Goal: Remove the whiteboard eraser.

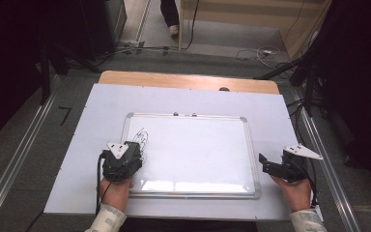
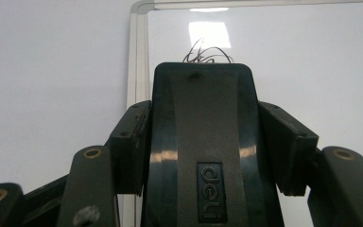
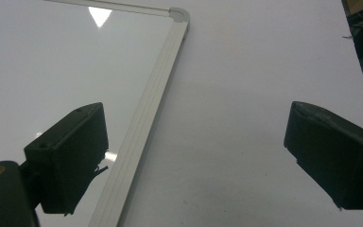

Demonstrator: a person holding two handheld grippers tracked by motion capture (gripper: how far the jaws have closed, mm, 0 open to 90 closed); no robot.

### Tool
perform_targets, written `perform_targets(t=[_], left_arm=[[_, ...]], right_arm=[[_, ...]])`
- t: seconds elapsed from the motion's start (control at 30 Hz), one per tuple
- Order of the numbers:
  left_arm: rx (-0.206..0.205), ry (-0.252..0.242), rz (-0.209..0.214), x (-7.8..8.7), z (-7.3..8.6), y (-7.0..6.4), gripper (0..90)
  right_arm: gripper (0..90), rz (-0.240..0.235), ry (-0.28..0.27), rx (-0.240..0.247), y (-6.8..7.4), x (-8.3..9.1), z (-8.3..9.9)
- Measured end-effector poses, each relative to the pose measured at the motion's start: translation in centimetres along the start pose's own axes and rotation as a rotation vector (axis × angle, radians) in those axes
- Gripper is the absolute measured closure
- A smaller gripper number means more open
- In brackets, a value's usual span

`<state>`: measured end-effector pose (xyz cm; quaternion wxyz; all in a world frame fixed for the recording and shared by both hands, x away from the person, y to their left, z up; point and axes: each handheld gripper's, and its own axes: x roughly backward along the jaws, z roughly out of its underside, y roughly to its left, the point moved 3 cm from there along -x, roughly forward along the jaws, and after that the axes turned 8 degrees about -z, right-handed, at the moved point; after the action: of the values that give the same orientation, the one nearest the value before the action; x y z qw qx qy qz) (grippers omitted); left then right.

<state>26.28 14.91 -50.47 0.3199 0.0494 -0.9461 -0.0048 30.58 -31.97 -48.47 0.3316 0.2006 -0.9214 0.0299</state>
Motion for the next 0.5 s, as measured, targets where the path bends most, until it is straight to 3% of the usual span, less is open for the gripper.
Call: perform_targets(t=[0.5], left_arm=[[-0.003, -0.030, 0.028, -0.3, -1.4, 0.1, 40.8]], right_arm=[[5.5, -0.004, 0.003, 0.000, 0.1, -0.2, -0.1]])
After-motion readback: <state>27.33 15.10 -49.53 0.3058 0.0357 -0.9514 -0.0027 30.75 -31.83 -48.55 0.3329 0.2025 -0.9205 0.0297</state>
